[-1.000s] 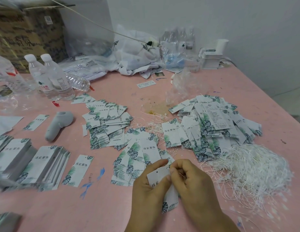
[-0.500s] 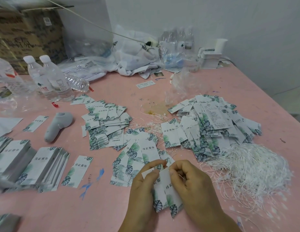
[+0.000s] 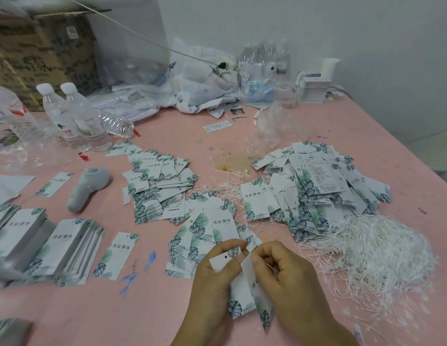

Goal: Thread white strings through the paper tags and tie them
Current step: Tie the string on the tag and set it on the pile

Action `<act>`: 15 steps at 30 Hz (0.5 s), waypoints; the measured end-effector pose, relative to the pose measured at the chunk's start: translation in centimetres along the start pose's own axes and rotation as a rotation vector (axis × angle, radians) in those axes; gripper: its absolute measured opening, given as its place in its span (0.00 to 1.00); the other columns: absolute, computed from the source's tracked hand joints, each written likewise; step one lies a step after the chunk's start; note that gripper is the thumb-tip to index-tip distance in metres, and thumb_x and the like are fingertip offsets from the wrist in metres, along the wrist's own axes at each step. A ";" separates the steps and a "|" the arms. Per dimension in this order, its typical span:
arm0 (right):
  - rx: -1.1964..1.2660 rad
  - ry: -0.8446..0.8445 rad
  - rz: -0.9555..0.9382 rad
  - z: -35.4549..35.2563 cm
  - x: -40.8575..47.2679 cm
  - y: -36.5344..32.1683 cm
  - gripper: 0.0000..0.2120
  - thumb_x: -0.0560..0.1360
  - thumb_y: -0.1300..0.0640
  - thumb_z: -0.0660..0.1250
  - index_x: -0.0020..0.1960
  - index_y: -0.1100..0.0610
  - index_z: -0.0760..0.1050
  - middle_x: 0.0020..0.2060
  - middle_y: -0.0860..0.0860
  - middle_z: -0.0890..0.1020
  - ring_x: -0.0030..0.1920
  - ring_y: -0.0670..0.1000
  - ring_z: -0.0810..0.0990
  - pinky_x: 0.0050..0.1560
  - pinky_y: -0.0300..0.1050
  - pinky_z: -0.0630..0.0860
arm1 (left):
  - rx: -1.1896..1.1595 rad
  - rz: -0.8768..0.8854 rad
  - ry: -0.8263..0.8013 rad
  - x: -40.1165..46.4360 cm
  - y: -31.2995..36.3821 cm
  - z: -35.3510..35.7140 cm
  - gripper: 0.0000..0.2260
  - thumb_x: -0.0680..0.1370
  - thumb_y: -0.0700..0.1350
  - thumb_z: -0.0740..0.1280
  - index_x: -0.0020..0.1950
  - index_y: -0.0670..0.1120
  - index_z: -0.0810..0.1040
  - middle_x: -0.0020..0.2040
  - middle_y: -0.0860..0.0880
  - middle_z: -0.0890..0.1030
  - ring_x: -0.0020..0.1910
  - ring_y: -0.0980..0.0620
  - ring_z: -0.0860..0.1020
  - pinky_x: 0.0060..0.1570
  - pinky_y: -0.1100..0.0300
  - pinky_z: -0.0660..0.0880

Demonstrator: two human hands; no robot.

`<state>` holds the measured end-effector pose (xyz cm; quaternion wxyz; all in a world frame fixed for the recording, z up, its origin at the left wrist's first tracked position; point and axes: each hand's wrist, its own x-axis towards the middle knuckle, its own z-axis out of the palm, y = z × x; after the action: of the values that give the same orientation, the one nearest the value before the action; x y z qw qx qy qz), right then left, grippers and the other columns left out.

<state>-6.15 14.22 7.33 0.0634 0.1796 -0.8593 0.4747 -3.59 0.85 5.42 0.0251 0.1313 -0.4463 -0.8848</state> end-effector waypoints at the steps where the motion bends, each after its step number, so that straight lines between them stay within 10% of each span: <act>1: 0.006 -0.009 0.007 0.0 0.0 0.1 0.05 0.76 0.57 0.69 0.44 0.48 0.78 0.35 0.40 0.79 0.34 0.43 0.78 0.34 0.37 0.74 | 0.000 0.009 0.000 0.0 0.0 0.0 0.17 0.63 0.43 0.80 0.50 0.43 0.83 0.41 0.38 0.83 0.35 0.43 0.81 0.35 0.55 0.79; 8: 0.175 -0.102 0.129 -0.3 0.1 0.2 0.06 0.76 0.56 0.70 0.43 0.46 0.80 0.33 0.47 0.82 0.31 0.43 0.77 0.33 0.39 0.75 | 0.082 0.052 0.059 0.3 -0.4 -0.4 0.19 0.60 0.47 0.82 0.47 0.45 0.84 0.39 0.40 0.83 0.35 0.44 0.80 0.37 0.54 0.79; 15: 1.092 -0.256 0.757 -2.2 2.0 1.4 0.05 0.70 0.61 0.69 0.43 0.63 0.80 0.27 0.54 0.73 0.19 0.44 0.63 0.16 0.33 0.59 | -0.032 0.034 0.115 0.6 0.1 -0.6 0.13 0.62 0.35 0.79 0.44 0.46 0.84 0.43 0.32 0.84 0.39 0.40 0.84 0.35 0.53 0.80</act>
<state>-8.64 16.25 7.95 -0.3093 -0.0728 -0.5005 0.8053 -3.98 0.23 5.07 0.0680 0.1737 -0.4320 -0.8823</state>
